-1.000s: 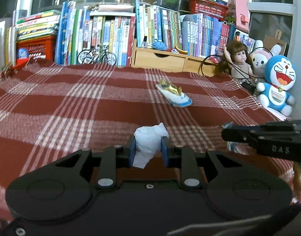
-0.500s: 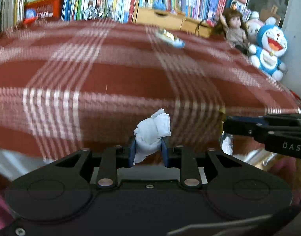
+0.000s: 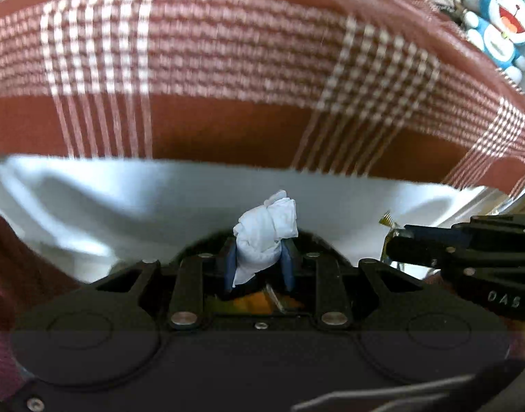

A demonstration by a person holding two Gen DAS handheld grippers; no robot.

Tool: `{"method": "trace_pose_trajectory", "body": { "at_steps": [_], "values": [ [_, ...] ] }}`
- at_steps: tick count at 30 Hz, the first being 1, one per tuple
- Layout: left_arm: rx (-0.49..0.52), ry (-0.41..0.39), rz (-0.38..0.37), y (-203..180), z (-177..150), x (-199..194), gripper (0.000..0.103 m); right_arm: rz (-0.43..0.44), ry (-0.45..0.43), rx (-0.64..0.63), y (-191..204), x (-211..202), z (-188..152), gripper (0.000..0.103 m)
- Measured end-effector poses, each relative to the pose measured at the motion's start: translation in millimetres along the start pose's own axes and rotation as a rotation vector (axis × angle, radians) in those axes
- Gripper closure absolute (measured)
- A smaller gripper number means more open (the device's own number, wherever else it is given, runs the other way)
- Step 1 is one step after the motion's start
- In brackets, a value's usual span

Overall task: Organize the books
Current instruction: 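Carry the tissue and packet off the table edge and release into the bin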

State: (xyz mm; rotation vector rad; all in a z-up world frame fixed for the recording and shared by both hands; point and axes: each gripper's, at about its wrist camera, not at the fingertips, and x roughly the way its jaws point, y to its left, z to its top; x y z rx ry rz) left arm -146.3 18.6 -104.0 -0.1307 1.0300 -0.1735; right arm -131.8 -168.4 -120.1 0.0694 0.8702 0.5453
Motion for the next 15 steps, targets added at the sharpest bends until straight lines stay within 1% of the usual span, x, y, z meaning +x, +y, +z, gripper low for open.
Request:
{"method": "trace_pose_trajectory", "body": {
  "at_steps": [3,8,10,13,15],
  "values": [
    [0.001,0.038,0.002,-1,-7,8,0.078,0.001,0.03,0.012,-1,8,-9,0.079],
    [0.028,0.08,0.02,-6,-15,20,0.078,0.0,0.074,0.029,-3,20,-20,0.079],
    [0.044,0.101,0.025,-8,-19,30,0.078,-0.001,0.083,0.032,-4,24,-23,0.078],
    [0.026,0.15,0.033,-7,-22,48,0.078,-0.003,0.099,0.048,-7,31,-26,0.078],
    [0.016,0.163,0.029,-6,-25,56,0.077,-0.006,0.115,0.061,-8,38,-28,0.078]
  ]
}}
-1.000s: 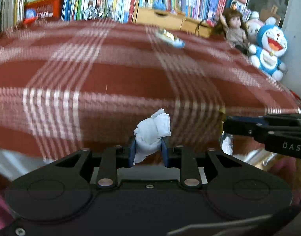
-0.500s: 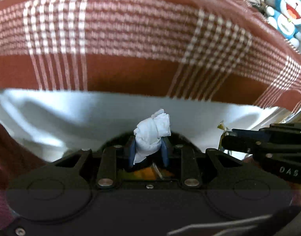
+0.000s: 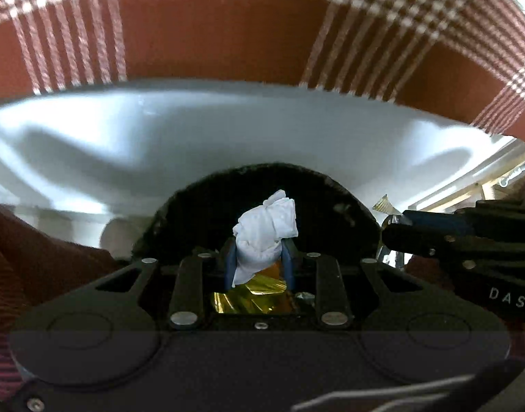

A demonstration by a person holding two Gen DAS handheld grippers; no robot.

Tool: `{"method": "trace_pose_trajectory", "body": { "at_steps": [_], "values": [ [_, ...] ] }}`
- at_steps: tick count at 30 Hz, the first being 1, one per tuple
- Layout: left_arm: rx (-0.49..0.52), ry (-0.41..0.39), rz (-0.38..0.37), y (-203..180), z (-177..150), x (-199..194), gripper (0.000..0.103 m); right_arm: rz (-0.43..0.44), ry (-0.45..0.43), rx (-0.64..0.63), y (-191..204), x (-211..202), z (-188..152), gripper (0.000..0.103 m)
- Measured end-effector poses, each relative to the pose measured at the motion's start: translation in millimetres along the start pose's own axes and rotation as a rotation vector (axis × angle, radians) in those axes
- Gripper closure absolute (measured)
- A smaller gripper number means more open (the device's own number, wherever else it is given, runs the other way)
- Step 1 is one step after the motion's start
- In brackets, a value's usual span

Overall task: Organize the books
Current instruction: 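Carry the tissue and packet off the table edge and release into the bin, then raise both open grippers back over the cloth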

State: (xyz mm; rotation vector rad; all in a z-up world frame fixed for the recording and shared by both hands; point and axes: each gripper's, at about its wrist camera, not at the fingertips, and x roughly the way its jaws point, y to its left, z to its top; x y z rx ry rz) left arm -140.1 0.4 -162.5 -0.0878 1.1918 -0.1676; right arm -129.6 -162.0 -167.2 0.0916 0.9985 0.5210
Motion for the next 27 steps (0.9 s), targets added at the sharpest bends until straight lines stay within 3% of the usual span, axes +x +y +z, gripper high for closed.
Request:
{"method": "trace_pose_trajectory", "body": {
  "at_steps": [11,14,16,19,27],
  "values": [
    [-0.002,0.039,0.032,-5,-1,20,0.076,-0.025,0.044,0.014,-3,17,-5,0.073],
    [-0.005,0.047,0.04,-4,-1,24,0.068,-0.021,0.044,0.017,1,20,-2,0.07],
    [-0.007,0.048,0.043,-4,0,24,0.059,-0.021,0.049,0.019,1,21,-1,0.055],
    [-0.007,0.049,0.055,-5,0,25,0.048,-0.021,0.048,0.018,2,20,-1,0.05],
    [0.003,0.024,0.076,-7,4,15,0.035,-0.032,0.036,0.003,3,14,-2,0.042]
  ]
}}
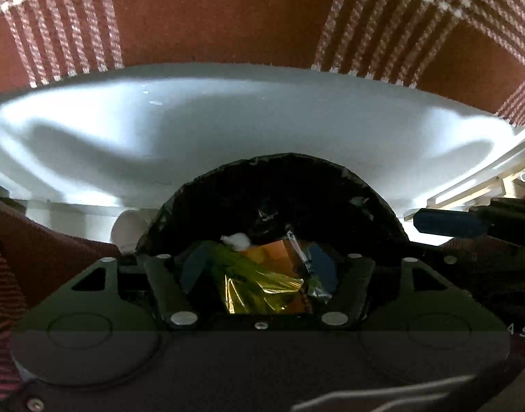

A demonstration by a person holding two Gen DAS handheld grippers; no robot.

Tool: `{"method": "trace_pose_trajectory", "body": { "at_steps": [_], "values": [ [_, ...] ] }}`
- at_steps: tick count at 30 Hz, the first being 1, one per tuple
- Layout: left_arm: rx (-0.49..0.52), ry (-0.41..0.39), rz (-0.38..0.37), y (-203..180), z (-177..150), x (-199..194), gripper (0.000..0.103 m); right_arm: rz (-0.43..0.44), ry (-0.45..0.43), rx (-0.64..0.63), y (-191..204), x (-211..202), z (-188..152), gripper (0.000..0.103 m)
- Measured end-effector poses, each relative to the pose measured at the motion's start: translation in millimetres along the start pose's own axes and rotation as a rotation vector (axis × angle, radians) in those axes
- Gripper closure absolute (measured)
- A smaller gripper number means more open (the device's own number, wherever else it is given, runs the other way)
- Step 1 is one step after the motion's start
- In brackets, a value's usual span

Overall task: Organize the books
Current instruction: 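Raise both open grippers back over the cloth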

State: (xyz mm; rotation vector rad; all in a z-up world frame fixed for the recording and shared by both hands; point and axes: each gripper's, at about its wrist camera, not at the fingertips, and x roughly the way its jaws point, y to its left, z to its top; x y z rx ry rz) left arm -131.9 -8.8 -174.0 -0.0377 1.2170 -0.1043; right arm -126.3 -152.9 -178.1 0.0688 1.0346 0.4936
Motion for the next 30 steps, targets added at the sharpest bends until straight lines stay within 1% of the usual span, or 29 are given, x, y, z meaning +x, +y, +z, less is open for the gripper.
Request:
{"method": "trace_pose_trajectory", "body": {
  "at_steps": [3,8,12,14,16,18,19,22,26,30],
  "values": [
    [0.009,-0.024,0.019,-1,2,-8,0.024,-0.002,-0.014,-0.004,1,-5,1,0.039],
    [0.017,-0.054,0.023,-4,5,-23,0.023,-0.005,-0.05,-0.011,3,-19,4,0.034],
    [0.017,-0.098,0.009,-3,11,-46,0.023,0.004,-0.095,-0.01,1,-36,9,0.029],
    [0.027,-0.143,-0.007,-2,16,-64,0.023,0.018,-0.123,-0.006,1,-47,14,0.028],
    [0.055,-0.201,-0.028,-2,20,-85,0.019,0.045,-0.155,-0.007,1,-61,20,0.023],
    [0.105,-0.261,-0.057,-2,26,-106,0.015,0.107,-0.175,-0.014,-2,-74,28,0.019],
    [0.127,-0.291,-0.063,-2,30,-116,0.015,0.131,-0.19,-0.016,-3,-81,33,0.019],
    [0.168,-0.366,-0.055,-3,41,-142,0.013,0.157,-0.251,-0.025,-6,-101,49,0.017],
    [0.175,-0.434,-0.076,-2,59,-166,0.013,0.154,-0.348,-0.025,-11,-126,73,0.015],
    [0.182,-0.498,-0.081,-6,78,-187,0.013,0.093,-0.421,-0.046,-11,-144,97,0.015]
  ]
}}
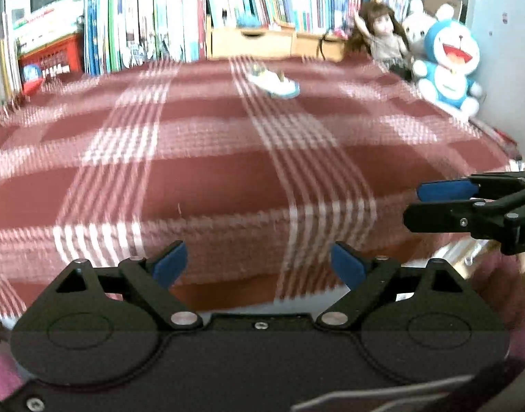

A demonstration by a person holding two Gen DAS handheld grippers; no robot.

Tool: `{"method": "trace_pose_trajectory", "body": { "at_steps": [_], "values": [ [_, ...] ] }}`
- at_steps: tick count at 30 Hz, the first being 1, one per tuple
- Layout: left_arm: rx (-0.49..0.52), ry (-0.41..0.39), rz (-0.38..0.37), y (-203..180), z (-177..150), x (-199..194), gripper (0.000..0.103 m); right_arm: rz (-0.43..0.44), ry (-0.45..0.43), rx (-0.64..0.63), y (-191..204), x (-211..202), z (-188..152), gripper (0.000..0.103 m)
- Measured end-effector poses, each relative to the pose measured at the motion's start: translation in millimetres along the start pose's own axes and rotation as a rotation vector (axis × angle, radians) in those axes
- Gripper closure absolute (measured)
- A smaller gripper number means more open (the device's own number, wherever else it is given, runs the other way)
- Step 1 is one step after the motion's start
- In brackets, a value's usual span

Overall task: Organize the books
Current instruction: 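Raise both open grippers back over the cloth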

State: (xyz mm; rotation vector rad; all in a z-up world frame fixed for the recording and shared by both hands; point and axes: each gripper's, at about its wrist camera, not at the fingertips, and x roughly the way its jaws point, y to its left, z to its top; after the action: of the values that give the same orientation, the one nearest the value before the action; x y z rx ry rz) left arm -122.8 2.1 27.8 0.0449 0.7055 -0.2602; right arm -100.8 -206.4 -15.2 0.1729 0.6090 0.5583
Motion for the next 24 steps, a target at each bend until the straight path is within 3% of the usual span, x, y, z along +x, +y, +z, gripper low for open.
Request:
{"method": "trace_pose_trajectory", "body": {
  "at_steps": [12,24],
  "values": [
    [-0.021,-0.169,0.019,15,93,16,0.012,-0.205,-0.089,-0.102,-12,0,65,0.014],
    [-0.138,-0.193,-0.051,21,196,102,0.011,-0.374,-0.158,-0.101,-60,36,142,0.014]
  ]
}}
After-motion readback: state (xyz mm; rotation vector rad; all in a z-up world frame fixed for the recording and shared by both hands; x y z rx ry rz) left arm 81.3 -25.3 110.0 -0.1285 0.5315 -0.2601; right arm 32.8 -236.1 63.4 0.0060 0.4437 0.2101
